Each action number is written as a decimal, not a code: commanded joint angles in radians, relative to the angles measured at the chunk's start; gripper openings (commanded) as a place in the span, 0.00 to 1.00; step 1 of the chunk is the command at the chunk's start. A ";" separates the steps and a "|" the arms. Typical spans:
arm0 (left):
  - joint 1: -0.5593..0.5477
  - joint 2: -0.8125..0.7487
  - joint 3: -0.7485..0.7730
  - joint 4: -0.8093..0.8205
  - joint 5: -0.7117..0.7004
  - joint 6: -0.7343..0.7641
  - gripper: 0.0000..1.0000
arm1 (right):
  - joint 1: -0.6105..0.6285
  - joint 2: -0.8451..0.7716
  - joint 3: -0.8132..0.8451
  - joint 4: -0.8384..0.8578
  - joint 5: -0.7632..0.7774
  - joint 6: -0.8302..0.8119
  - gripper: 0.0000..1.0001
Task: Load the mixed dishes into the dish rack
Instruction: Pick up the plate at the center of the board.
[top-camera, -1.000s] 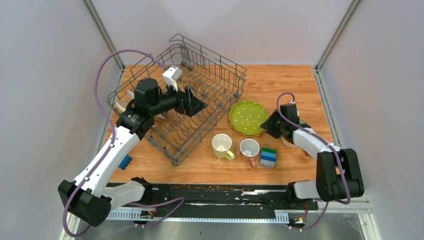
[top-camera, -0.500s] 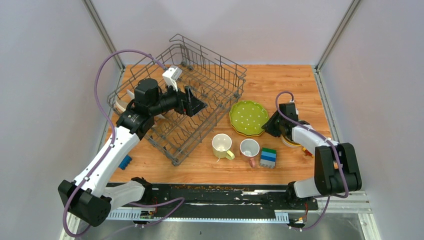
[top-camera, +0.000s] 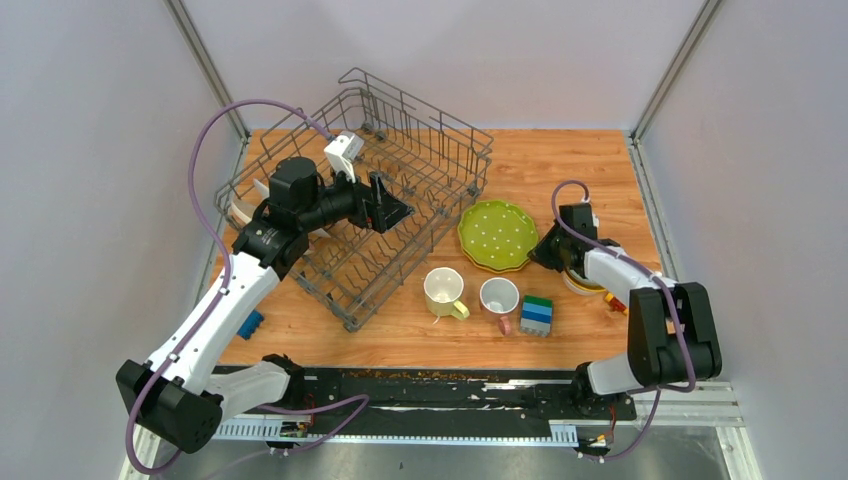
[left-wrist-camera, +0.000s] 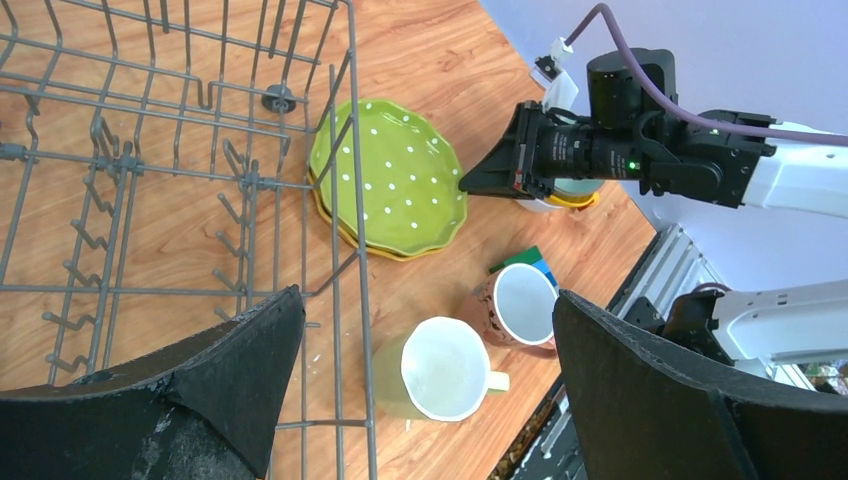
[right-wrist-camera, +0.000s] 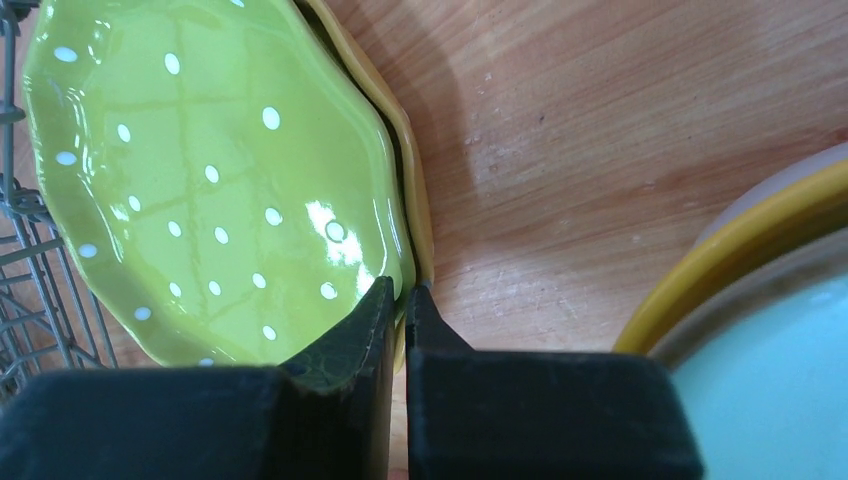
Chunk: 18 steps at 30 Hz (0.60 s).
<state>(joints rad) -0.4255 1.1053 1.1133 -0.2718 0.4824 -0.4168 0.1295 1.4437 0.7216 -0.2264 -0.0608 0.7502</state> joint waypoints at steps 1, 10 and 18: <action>-0.003 0.001 0.011 0.005 -0.008 0.008 1.00 | 0.006 -0.072 0.012 -0.007 0.041 -0.047 0.00; -0.003 0.015 0.016 0.001 -0.009 0.009 1.00 | 0.005 -0.206 -0.021 -0.040 0.117 -0.056 0.00; -0.003 0.022 0.008 0.002 -0.007 0.004 1.00 | 0.003 -0.092 0.003 -0.073 0.115 -0.050 0.00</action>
<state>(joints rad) -0.4255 1.1267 1.1133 -0.2726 0.4698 -0.4164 0.1295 1.3109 0.7013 -0.2867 0.0593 0.7250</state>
